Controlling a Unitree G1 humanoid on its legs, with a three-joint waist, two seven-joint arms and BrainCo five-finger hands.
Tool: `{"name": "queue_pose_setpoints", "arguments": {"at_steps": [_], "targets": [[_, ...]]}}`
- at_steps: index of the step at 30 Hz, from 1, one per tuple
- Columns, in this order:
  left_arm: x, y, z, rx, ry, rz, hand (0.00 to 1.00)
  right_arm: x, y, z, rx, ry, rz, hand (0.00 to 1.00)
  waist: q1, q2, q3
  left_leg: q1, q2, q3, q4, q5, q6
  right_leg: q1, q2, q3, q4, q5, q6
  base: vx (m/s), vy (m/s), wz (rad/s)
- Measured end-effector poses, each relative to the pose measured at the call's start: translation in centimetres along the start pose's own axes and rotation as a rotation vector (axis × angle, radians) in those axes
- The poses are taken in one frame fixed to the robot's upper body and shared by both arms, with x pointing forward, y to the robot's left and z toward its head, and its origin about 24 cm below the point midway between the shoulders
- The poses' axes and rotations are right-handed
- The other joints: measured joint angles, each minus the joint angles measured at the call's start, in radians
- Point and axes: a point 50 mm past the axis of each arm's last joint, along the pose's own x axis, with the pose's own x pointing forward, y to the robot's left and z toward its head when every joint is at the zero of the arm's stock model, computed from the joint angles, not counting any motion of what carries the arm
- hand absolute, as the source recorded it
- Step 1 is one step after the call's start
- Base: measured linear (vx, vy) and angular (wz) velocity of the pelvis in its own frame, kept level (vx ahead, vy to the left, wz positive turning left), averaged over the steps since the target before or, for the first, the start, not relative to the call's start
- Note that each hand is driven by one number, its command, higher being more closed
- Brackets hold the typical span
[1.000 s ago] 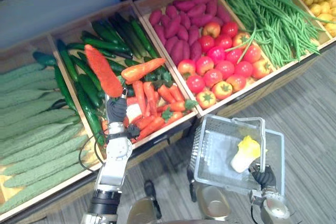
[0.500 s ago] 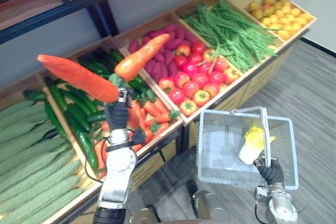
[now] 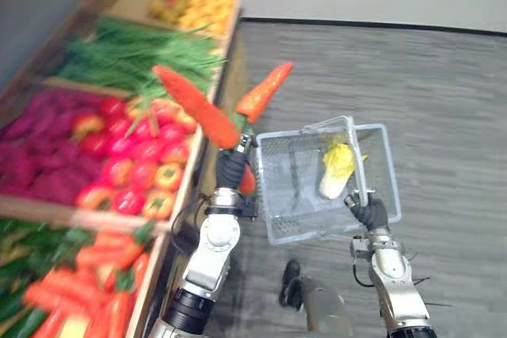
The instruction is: Pick vegetable in the basket
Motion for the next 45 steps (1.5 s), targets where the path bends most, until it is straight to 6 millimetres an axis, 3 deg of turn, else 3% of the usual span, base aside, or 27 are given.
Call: {"name": "queue_pose_setpoints", "arguments": {"at_steps": [4, 6, 8, 9, 10, 14, 20, 24, 30, 31, 36, 45], "targets": [[0.0, -0.1, -0.2, 0.005, 0.009, -0.006, 1.0, 0.8, 1.7, 1.2, 0.007, -0.05, 0.095, 1.0, 0.026, 0.0, 0.0, -0.088, -0.079, -0.108, -0.175, -0.006, 0.005, 0.06, 0.002, 0.146, -0.037, 0.017, 0.029, 0.2, 0.143, -1.27], [0.1, -0.4, -0.7, 0.011, 0.027, -0.013, 1.0, 1.0, 1.9, 1.9, 0.012, -0.077, 0.104, 1.0, 0.024, 0.006, -0.003, -0.093, -0.093, -0.136, -0.283, 0.022, -0.024, 0.078, 0.015, 0.202, -0.054, 0.031, 0.052, 0.14, 0.17, -1.02], [0.4, -0.7, -1.2, 0.042, 0.042, -0.031, 1.0, 1.0, 1.6, 2.1, 0.013, -0.085, 0.117, 1.0, 0.015, 0.019, -0.008, -0.058, -0.102, -0.124, -0.418, 0.112, -0.013, 0.078, 0.04, 0.253, -0.058, 0.03, 0.082, 0.12, 0.236, -0.78], [0.5, -0.7, -1.5, 0.052, 0.049, -0.036, 1.0, 1.0, 1.6, 2.1, 0.019, -0.083, 0.117, 1.0, 0.013, 0.015, -0.007, -0.034, -0.103, -0.107, -0.452, 0.106, -0.021, 0.076, 0.041, 0.268, -0.058, 0.028, 0.09, 0.1, 0.252, -0.57], [0.6, -0.4, -2.2, 0.093, 0.074, -0.045, 1.0, 0.9, 1.8, 2.2, 0.046, -0.086, 0.125, 1.0, -0.005, -0.006, -0.014, 0.003, -0.139, -0.078, -0.548, 0.121, -0.012, 0.059, 0.02, 0.298, -0.058, 0.028, 0.112, 0.1, 0.228, -0.4], [0.0, -0.1, -4.2, 0.157, 0.175, -0.066, 1.0, -0.1, 2.1, 1.6, 0.148, -0.057, 0.178, 1.0, -0.011, -0.004, -0.015, 0.045, -0.201, -0.024, -0.641, 0.148, 0.003, 0.07, -0.025, 0.354, -0.126, 0.058, 0.156, 0.09, 0.221, -0.34], [-0.7, 0.0, -6.1, 0.188, 0.266, -0.097, 1.0, -0.9, 2.8, 1.2, 0.223, -0.03, 0.233, 1.0, -0.016, -0.004, -0.015, 0.06, -0.225, -0.024, -0.663, 0.151, 0.007, 0.103, -0.051, 0.357, -0.187, 0.078, 0.166, 0.03, 0.088, -0.01], [-1.3, 0.1, -7.7, 0.284, 0.336, -0.156, 1.0, -1.6, 4.1, 1.9, 0.326, -0.046, 0.314, 1.0, -0.038, -0.004, -0.015, 0.061, -0.237, -0.032, -0.696, 0.167, 0.013, 0.099, -0.058, 0.351, -0.198, 0.085, 0.166, -0.02, 0.015, 0.06], [-1.9, -1.0, -8.9, 0.391, 0.368, -0.265, 1.0, -2.3, 5.8, 1.8, 0.429, -0.018, 0.392, 1.0, -0.043, -0.005, -0.016, 0.064, -0.241, -0.027, -0.714, 0.167, 0.013, 0.092, -0.058, 0.357, -0.208, 0.097, 0.171, -0.06, -0.002, -0.04], [-2.3, -1.2, -9.2, 0.418, 0.379, -0.291, 0.0, -2.4, 6.1, 1.8, 0.453, -0.011, 0.408, 1.0, -0.044, -0.007, -0.017, 0.063, -0.243, -0.023, -0.717, 0.167, 0.014, 0.093, -0.059, 0.36, -0.219, 0.107, 0.172, -0.06, -0.006, -0.1], [-3.3, -2.0, -10.3, 0.476, 0.426, -0.373, 0.0, -3.0, 7.7, 1.8, 0.506, 0.019, 0.472, 1.0, -0.06, -0.01, -0.018, 0.059, -0.244, -0.019, -0.721, 0.168, 0.016, 0.093, -0.06, 0.364, -0.234, 0.119, 0.171, -0.05, -0.016, -0.04], [-2.4, -2.5, -10.1, 0.491, 0.422, -0.393, 0.0, -3.0, 7.4, 1.5, 0.412, 0.025, 0.459, 1.0, -0.06, -0.01, -0.019, 0.056, -0.244, -0.03, -0.724, 0.171, 0.02, 0.094, -0.061, 0.353, -0.235, 0.119, 0.172, -0.01, -0.012, 0.03]]}}
